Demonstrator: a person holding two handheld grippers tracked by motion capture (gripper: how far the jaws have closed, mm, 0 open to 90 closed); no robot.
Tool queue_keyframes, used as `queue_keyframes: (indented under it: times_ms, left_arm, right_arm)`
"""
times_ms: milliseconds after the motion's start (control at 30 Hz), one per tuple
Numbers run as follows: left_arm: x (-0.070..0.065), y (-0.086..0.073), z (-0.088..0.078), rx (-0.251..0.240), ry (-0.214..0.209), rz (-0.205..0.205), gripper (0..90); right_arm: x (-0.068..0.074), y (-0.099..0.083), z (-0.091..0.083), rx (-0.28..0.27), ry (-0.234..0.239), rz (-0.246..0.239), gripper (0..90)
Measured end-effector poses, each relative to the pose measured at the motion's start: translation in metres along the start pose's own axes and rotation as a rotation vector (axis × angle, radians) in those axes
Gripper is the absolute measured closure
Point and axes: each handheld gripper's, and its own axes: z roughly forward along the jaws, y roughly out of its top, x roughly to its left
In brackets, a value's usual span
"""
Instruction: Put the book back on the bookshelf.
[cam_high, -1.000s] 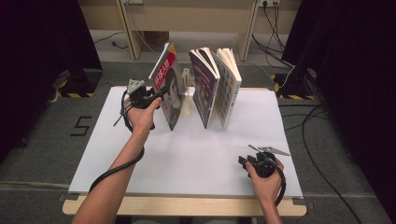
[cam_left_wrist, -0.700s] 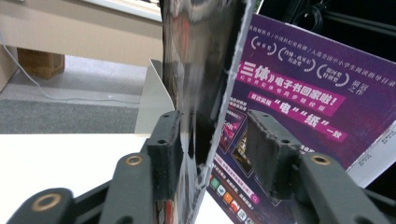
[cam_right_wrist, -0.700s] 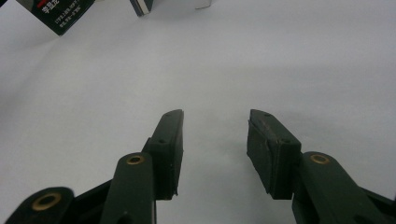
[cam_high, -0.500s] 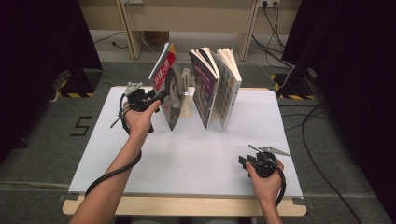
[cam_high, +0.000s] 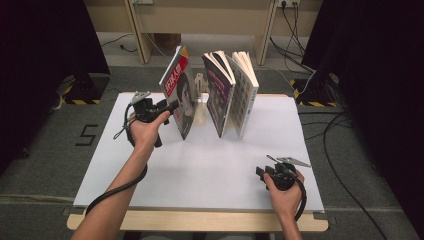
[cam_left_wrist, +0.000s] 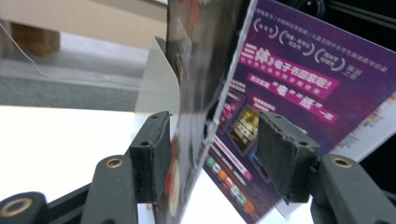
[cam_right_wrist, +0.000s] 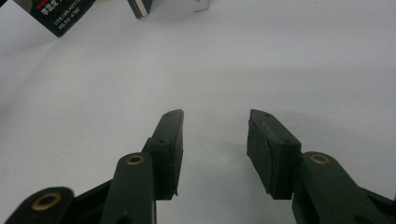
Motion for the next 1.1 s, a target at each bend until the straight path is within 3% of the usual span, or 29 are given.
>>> queue_keyframes:
  times_ms: [467, 1100]
  left_arm:
    - [0.003, 0.0, -0.013, 0.013, -0.014, 0.0, 42.5]
    - [0.015, -0.016, -0.03, 0.051, -0.03, -0.011, 41.3]
  right_arm:
    - [0.0, 0.0, -0.001, -0.004, -0.003, -0.004, 56.3]
    - [0.001, 0.001, -0.003, -0.011, -0.027, -0.013, 56.0]
